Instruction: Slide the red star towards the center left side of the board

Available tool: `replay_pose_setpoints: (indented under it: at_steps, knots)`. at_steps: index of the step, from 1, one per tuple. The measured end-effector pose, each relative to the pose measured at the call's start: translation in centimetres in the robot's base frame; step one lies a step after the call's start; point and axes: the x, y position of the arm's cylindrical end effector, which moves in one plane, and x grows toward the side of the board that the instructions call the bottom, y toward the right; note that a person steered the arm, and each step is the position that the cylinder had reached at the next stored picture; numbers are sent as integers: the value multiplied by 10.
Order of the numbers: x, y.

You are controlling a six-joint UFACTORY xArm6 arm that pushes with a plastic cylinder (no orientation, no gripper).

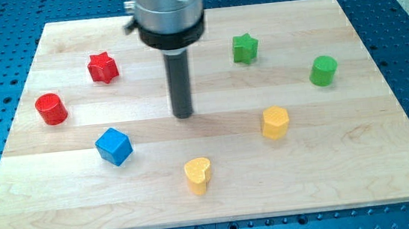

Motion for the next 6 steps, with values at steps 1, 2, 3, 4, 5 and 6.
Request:
replay_pose_setpoints:
  at_steps: [1,2,3,4,5,6]
  knots:
    - [-26,-49]
    - [-72,-106]
    - [-97,-112]
    - [-121,-61]
    - [-159,-78]
    - [-134,-124]
